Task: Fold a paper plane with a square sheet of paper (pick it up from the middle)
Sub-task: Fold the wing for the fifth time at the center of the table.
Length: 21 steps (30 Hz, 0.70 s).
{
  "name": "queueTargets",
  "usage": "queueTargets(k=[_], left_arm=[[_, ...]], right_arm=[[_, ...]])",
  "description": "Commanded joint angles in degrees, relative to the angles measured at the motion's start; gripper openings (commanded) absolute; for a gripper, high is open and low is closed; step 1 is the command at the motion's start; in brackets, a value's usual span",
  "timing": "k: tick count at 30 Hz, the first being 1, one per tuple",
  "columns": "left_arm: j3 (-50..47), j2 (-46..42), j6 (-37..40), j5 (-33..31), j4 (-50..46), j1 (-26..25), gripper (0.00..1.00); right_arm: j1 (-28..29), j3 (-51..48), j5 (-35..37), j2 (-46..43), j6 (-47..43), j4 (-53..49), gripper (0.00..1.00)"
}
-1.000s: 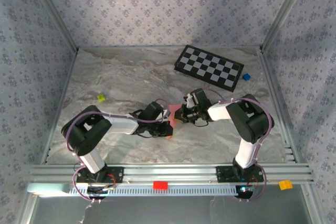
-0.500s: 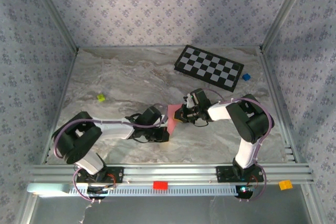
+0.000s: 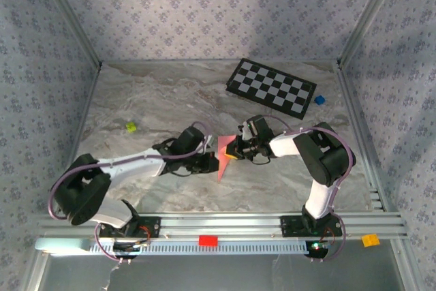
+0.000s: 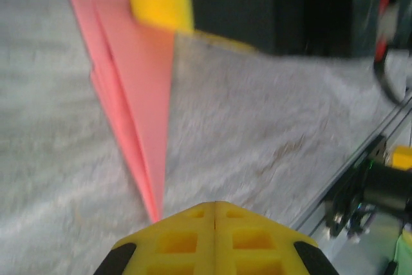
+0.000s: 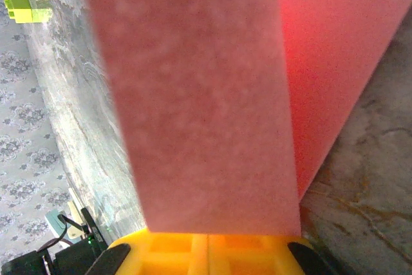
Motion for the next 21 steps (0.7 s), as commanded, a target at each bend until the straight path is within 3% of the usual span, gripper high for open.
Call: queueTargets(k=[1, 13, 21], left_arm=[[4.64, 5.17, -0.16, 1.19, 1.98, 0.63, 0.01], [11.84, 18.45, 1.3, -2.93, -0.74, 0.94, 0.0], [5.54, 19.88, 0.48, -5.38, -0.37, 0.79, 0.0]], right_arm=[[0.07, -1.29, 6.74, 3.03, 0.61, -4.87, 0.07], [0.19, -1.79, 6.38, 3.06, 1.53, -3.43, 0.07], [0.02, -1.38, 5.9, 1.54, 1.62, -3.45, 0.08]])
